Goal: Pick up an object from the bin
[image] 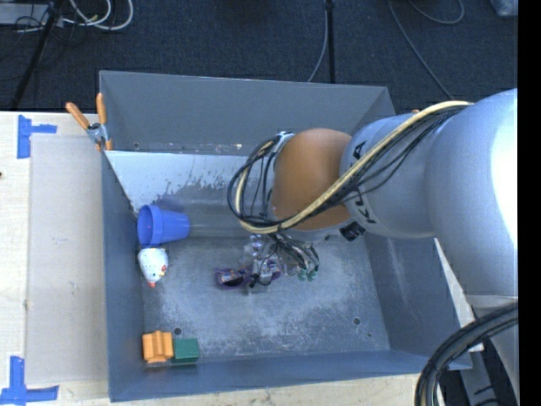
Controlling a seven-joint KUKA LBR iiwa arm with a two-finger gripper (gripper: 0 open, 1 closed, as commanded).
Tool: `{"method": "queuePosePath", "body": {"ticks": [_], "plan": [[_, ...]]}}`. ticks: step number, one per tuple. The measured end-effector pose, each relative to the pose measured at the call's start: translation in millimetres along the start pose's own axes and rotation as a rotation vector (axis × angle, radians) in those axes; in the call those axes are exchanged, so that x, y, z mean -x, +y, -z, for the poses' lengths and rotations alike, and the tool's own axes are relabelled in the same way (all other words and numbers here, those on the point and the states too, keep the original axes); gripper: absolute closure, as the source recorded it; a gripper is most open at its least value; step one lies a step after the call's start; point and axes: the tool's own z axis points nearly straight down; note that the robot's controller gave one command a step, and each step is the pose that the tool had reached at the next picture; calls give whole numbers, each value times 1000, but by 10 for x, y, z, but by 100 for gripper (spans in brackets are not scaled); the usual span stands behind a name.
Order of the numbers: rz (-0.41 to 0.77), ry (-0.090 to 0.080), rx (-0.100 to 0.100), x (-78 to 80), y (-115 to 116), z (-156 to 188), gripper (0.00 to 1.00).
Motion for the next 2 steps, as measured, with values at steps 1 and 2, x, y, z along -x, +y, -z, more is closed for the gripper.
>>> {"method": "queuePosePath", "body": {"ticks": [1,2], "plan": [[32,0,-1,79,-110,780,100],[32,0,0,79,-110,780,100]]}}
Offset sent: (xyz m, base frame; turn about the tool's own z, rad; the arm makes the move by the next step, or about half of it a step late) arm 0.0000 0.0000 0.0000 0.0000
